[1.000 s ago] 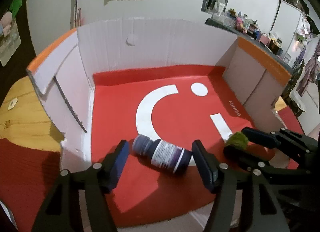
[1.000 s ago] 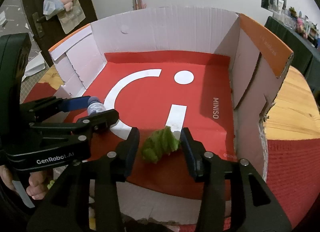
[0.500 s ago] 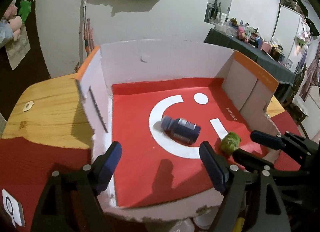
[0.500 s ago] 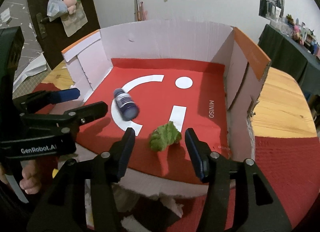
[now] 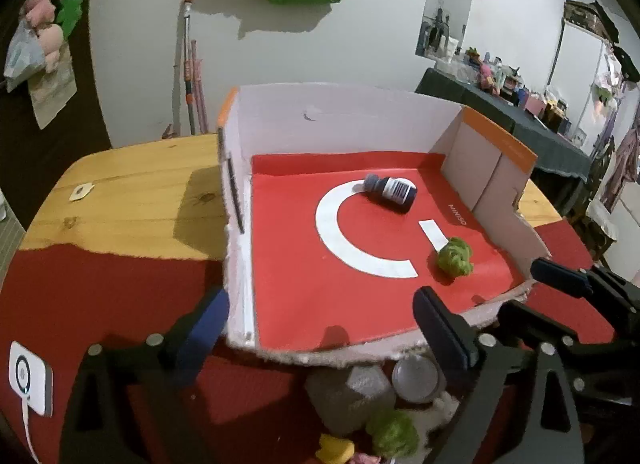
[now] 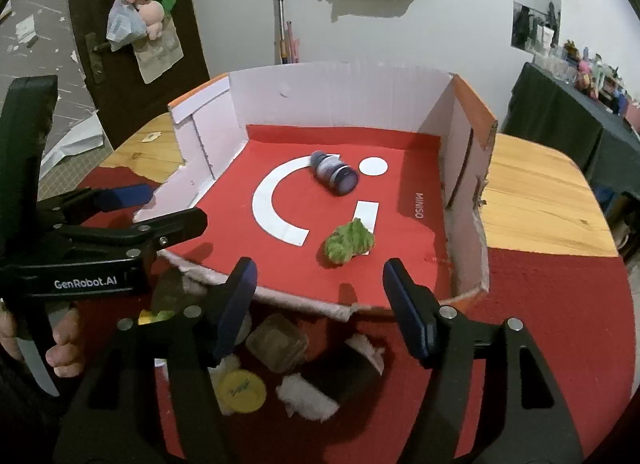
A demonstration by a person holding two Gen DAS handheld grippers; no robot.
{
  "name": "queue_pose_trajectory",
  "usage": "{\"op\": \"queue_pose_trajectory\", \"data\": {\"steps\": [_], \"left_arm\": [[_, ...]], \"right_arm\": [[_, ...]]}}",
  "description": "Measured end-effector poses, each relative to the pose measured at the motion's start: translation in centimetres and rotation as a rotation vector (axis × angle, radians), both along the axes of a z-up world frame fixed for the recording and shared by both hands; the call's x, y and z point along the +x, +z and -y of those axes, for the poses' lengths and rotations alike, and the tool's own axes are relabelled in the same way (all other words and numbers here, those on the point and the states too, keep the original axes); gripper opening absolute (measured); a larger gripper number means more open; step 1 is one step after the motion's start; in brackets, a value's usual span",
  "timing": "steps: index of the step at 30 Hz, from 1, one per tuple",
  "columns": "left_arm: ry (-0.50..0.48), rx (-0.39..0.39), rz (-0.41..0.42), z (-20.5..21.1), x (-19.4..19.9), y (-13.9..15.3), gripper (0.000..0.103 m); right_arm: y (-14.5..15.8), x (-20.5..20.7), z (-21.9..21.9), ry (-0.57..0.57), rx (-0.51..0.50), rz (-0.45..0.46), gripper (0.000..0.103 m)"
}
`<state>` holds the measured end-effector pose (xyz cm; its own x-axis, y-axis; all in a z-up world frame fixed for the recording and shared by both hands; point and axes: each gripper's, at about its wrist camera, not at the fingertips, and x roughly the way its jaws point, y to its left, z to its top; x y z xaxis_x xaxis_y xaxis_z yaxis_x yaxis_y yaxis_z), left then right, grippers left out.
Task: Organize objects
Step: 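Raise both open tools out of the box and back over the item pile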
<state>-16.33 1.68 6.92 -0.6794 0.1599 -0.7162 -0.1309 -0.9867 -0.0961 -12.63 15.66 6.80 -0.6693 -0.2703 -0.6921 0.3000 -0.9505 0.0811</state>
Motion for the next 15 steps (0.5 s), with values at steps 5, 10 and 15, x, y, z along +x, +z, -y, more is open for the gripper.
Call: {"op": "queue_pose_trajectory", "data": {"steps": [5, 10, 15], "left_arm": [[0.007, -0.003, -0.004, 0.2, 1.5, -0.2, 0.099], [0.002, -0.009, -0.005, 0.2, 2.7, -0.5, 0.1], [-0.005, -0.017, -0.008, 0.1, 3.7, -0.7, 0.101]], "right_arm": [[0.3, 1.8, 0.3, -0.002, 0.01, -0.024, 0.073], [0.1, 3.0, 0.4, -0.003, 0.004, -0.026, 0.074], [-0.2, 3.9, 0.2, -0.008, 0.0, -0.028, 0.076]]}}
